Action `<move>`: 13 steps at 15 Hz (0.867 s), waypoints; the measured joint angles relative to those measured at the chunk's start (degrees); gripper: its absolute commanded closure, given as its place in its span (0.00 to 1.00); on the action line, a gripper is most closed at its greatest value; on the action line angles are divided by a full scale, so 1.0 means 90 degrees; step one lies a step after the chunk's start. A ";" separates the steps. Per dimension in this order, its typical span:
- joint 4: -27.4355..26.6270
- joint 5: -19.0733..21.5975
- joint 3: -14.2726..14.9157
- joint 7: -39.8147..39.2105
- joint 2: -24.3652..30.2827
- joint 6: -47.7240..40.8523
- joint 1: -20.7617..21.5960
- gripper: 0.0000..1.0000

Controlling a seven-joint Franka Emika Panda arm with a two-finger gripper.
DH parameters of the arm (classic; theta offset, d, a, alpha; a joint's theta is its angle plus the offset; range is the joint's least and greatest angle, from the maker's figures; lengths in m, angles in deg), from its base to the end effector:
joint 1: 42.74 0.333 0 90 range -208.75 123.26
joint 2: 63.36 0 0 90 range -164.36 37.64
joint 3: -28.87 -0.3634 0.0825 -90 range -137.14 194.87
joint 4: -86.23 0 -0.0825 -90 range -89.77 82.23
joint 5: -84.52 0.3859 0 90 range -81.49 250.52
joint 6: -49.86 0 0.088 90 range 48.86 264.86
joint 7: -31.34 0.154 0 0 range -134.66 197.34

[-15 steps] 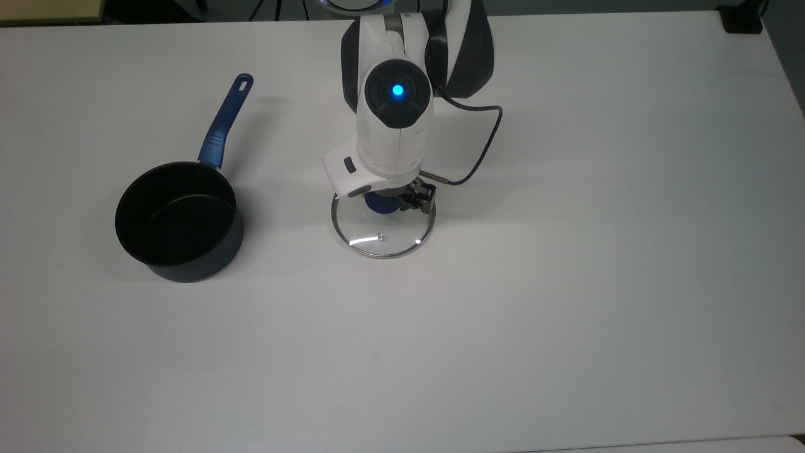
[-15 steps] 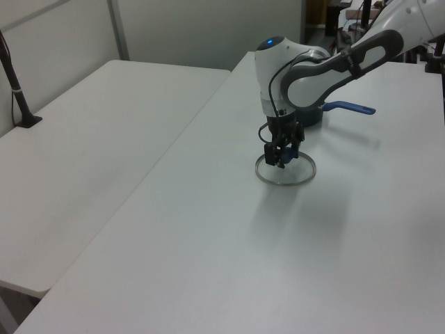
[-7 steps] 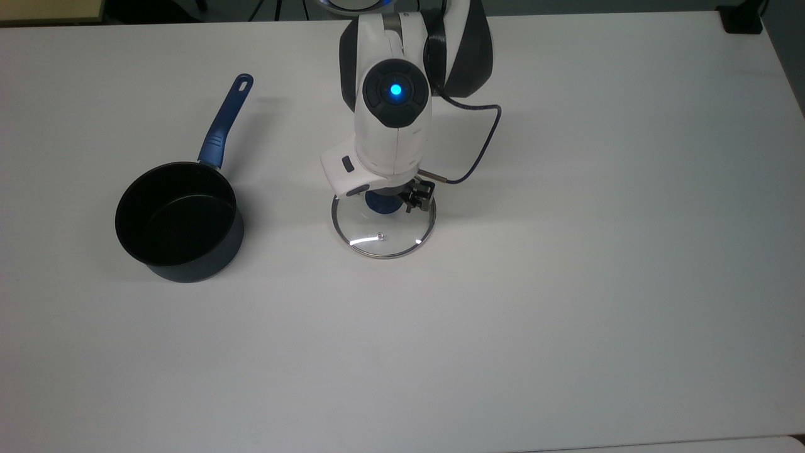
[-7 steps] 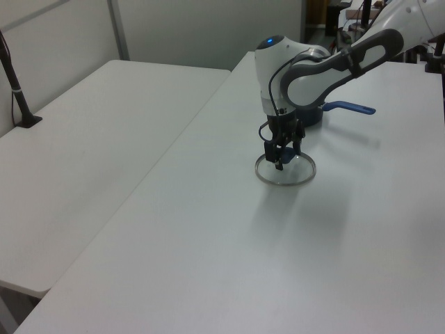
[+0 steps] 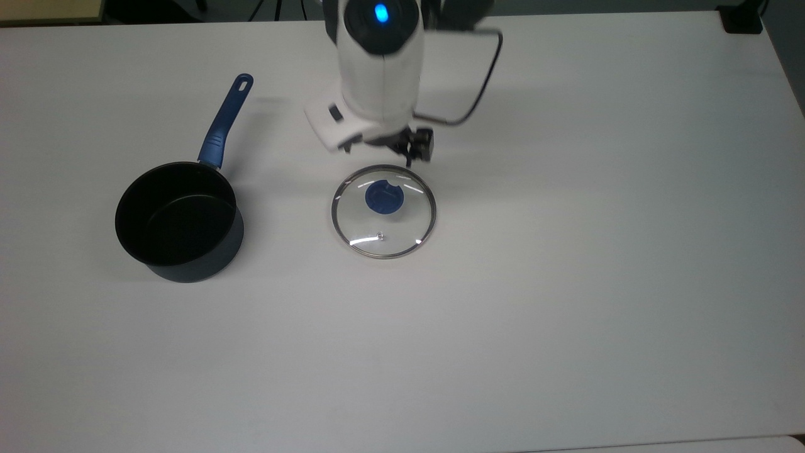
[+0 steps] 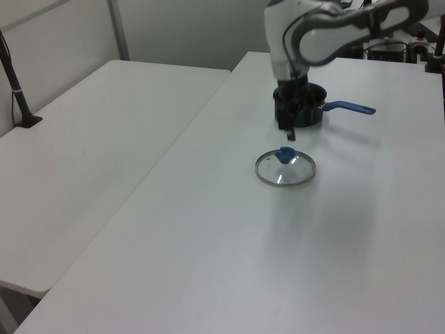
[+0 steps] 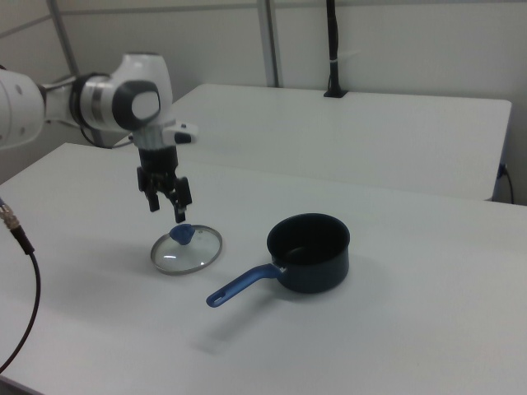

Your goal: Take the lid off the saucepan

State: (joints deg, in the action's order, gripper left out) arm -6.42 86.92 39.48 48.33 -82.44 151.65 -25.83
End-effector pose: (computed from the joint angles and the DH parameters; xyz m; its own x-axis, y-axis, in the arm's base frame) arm 0.6395 0.0879 0.4194 0.9687 -0.1954 -0.1533 -0.1868 -0.9800 0.0690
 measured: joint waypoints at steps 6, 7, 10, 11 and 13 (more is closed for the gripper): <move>0.0031 -0.0025 0.0054 -0.1248 0.1256 -0.0518 -0.0860 0.00; 0.0029 -0.0025 0.0054 -0.1302 0.1340 -0.0518 -0.0933 0.00; 0.0015 -0.0076 0.0025 -0.1307 0.1312 -0.0518 -0.0924 0.00; 0.0017 -0.0087 0.0025 -0.1307 0.1312 -0.0518 -0.0931 0.00; 0.0039 -0.0100 0.0032 -0.1307 0.1314 -0.0518 -0.0977 0.00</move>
State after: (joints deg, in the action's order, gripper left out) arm -6.07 86.01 39.76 36.56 -70.61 146.98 -34.63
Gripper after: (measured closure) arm 0.000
